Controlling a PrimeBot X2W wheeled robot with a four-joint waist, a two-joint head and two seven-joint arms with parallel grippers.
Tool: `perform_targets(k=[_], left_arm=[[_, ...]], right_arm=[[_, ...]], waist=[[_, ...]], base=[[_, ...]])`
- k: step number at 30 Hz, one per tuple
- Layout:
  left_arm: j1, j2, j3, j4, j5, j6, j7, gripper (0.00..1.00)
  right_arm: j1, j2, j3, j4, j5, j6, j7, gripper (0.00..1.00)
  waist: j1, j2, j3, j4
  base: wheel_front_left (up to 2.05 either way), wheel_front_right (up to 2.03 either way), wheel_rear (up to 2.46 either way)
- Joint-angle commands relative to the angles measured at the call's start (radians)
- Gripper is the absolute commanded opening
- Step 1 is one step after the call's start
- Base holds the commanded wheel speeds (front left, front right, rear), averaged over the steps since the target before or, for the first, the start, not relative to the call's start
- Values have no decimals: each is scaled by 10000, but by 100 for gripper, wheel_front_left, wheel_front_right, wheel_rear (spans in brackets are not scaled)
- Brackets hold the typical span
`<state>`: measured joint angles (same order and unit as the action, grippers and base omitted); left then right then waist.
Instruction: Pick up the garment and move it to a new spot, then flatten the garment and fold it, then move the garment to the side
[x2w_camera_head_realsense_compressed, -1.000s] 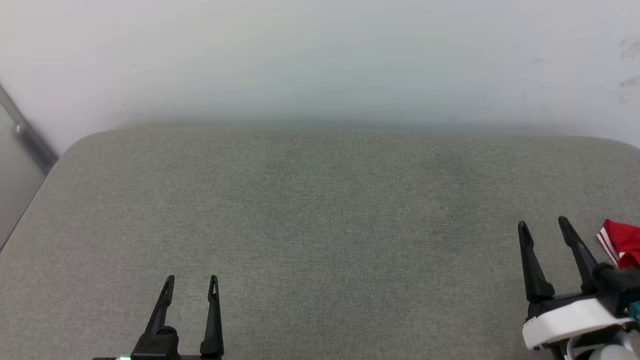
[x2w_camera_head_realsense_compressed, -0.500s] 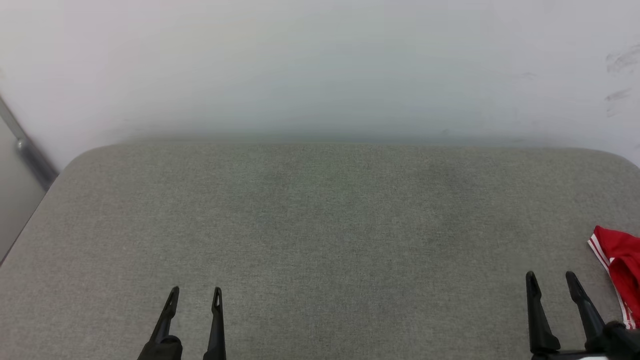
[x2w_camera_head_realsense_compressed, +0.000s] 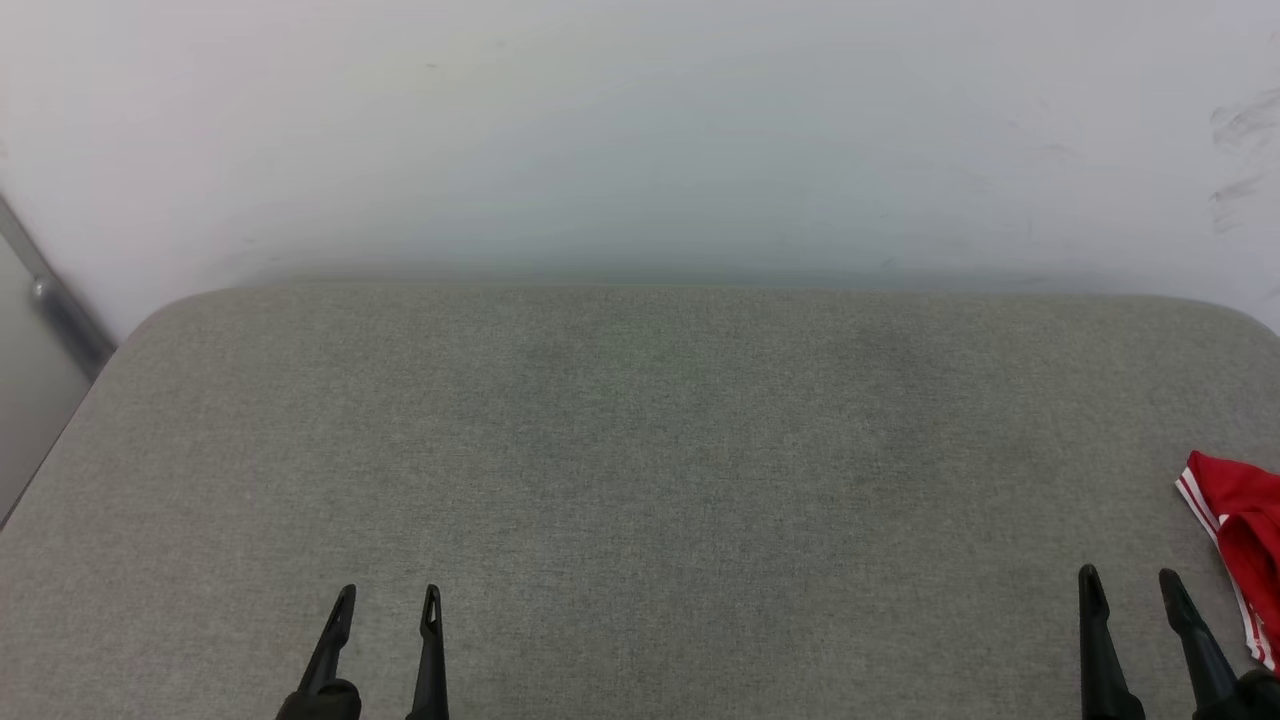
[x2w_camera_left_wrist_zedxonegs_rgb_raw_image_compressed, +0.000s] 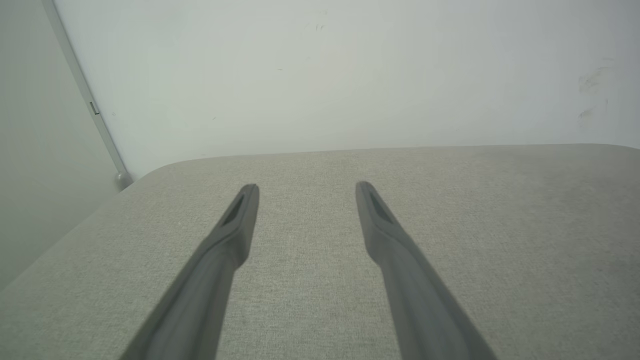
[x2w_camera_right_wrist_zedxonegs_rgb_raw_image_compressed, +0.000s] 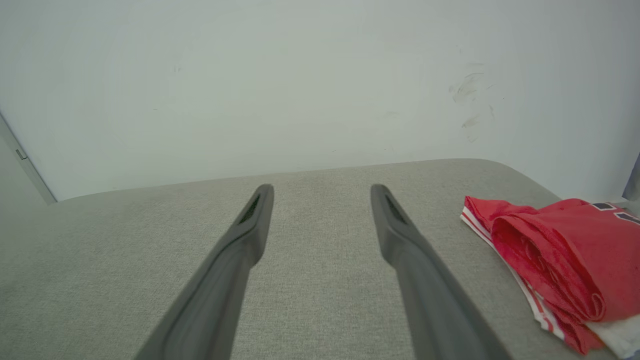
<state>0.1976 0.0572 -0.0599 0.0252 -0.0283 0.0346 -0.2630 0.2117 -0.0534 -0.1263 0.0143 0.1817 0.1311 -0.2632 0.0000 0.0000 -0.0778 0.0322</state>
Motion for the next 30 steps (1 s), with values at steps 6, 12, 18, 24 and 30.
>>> perform_targets(k=[6,12,18,24,30], left_arm=[[50,-17,-10,321,-43,-71,12,0],[-150,-1,74,514,-1193,-182,262,0],[-420,28,179,676,-2474,-308,531,0],[-660,50,276,825,-3652,-426,779,0],[-886,68,373,958,-4755,-538,1016,0]], right_arm=[[22,8,47,341,56,2,18,0],[-218,9,52,580,1062,2,310,0],[-478,11,57,715,2185,1,604,0],[-719,13,63,846,3227,1,875,0],[-946,14,70,969,4202,0,1130,0]], waist=[[0,0,8,9],[0,0,41,-5],[0,0,79,-21],[0,0,117,-37],[0,0,155,-52]], base=[[0,0,0],[0,0,0],[0,0,0],[0,0,0],[0,0,0]])
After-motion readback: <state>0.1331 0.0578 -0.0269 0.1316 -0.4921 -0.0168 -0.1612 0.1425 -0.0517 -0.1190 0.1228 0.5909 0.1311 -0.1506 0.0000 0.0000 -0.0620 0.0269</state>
